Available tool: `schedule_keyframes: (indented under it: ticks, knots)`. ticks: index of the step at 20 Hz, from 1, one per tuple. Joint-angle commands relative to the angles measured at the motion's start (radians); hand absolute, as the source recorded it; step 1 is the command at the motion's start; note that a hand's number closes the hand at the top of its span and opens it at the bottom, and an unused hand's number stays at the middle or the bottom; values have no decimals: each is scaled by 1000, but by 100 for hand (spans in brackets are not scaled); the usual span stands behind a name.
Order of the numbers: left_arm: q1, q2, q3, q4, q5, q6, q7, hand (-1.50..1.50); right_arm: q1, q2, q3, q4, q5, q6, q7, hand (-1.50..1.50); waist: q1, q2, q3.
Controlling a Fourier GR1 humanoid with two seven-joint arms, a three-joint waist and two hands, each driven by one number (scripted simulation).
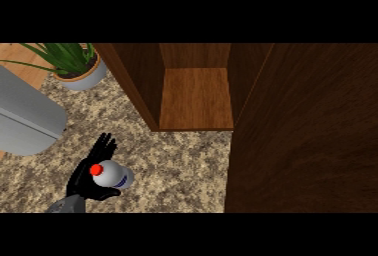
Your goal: Pick up the bottled water, place it into the cabinet and close the cabinet
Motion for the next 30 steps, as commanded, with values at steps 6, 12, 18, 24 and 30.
schedule_keyframes:
  ticks: [6,12,18,24,30]
  knots:
    - [-4,-64,-63,24,-23,-118,-47,-150,1,-16,-27,23,-31,13,-15,-150,-8,9,-16]
    - [-40,-82,-74,18,-14,-119,-40,150,15,2,20,3,9,-16,-17,-150,-9,8,-16]
    - [-56,-132,-86,-79,4,-29,14,150,-39,-37,-58,40,-77,22,0,-150,4,5,-14]
    - [-53,-78,-40,9,21,-21,-89,150,-77,-21,-55,100,-48,4,-32,-150,-5,10,-16]
    - [-56,-12,76,58,134,-27,-109,150,0,-32,-17,64,-25,20,-67,-150,-12,10,-16]
